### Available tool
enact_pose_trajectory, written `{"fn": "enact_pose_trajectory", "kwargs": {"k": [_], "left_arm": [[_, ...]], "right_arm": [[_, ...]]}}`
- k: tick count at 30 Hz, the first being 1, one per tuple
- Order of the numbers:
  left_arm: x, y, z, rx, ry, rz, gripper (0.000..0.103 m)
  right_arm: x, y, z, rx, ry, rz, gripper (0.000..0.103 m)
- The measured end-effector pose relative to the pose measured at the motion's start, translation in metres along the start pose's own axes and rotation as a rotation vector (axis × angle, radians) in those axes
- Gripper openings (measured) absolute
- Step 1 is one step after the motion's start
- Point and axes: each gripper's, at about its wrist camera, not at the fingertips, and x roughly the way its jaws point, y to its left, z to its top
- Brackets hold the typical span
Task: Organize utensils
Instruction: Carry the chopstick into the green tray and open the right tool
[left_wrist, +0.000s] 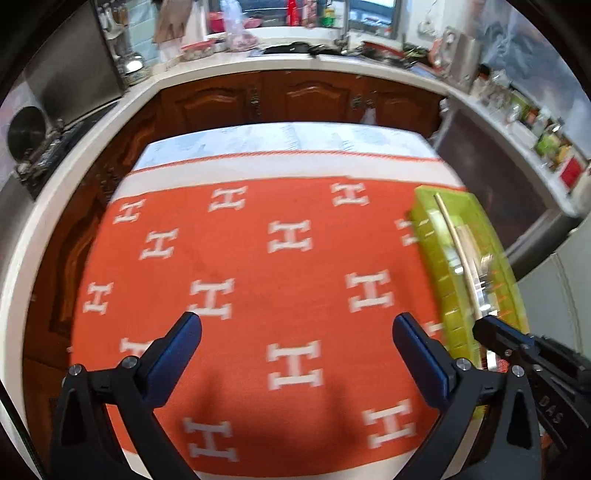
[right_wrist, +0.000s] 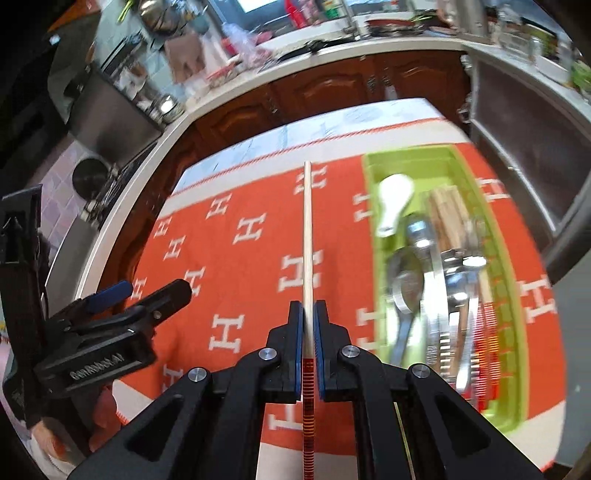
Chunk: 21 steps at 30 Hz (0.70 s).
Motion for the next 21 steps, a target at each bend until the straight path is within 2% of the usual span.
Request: {"fn": "enact_pose_trajectory", "kwargs": {"k": [7,11,17,19,21], "left_arm": [[-0.009,-0.038,0.027,0.015,-0.065,-0.066,0.102],[-0.001,-0.056,0.036,0.037,-0.046,-0.110,0.102],[0.019,-0.072,0.034,0.070,-0.006,-0.056,0.102],[0.023,-0.073,0.032,0.078,0.008,-0.043,0.102],[0.026,-0.072,0.030,0.075,0.027,-0.042,0.102]], "right_arm": [[-0.023,-0.056,0.013,0.057,-0.023,-0.085,0.005],[-0.019,-0.082,0.017,0.061,0.002,-0.147,0.005],[0.001,-0.106,0.024,0.021,0.037,-0.200,0.006],[0.009,-0.108,0.025,0.018,0.033,-0.238,0.009],[0.011,-0.111,0.026,0.035,0.027,-0.227,0.019]]}}
